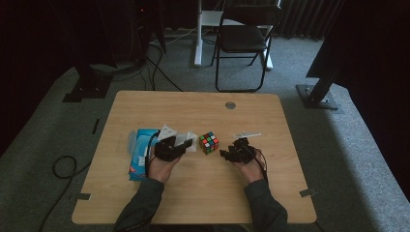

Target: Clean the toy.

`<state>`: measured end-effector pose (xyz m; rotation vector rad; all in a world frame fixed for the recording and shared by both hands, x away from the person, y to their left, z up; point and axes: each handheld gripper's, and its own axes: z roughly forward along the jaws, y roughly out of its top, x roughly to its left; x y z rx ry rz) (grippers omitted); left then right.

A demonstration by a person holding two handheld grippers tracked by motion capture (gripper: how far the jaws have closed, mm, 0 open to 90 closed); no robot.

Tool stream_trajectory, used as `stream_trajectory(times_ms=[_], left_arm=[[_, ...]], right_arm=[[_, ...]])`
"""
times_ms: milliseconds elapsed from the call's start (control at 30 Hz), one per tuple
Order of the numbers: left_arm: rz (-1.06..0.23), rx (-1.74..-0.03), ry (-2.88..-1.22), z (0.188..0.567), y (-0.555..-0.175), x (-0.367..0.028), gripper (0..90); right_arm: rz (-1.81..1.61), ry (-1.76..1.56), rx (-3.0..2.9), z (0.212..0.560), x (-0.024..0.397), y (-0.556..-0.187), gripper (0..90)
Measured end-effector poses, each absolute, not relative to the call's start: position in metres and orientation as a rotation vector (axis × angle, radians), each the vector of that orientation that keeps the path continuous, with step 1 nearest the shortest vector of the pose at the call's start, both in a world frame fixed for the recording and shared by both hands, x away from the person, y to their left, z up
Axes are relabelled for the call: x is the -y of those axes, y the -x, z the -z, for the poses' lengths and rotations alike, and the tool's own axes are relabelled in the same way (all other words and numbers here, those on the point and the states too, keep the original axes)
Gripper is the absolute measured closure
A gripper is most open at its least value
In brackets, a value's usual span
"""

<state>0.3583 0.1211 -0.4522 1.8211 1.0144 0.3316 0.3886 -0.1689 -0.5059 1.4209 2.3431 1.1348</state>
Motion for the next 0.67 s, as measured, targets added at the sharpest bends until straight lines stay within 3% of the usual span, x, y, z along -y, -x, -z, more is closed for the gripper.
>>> stream_trajectory(times_ms=[667], left_arm=[[-0.405, -0.968, -1.867, 0.415, -0.359, -0.141, 78.3]], right_arm=[[-1.141, -1.46, -2.288, 0.505, 0.187, -0.39, 49.2]])
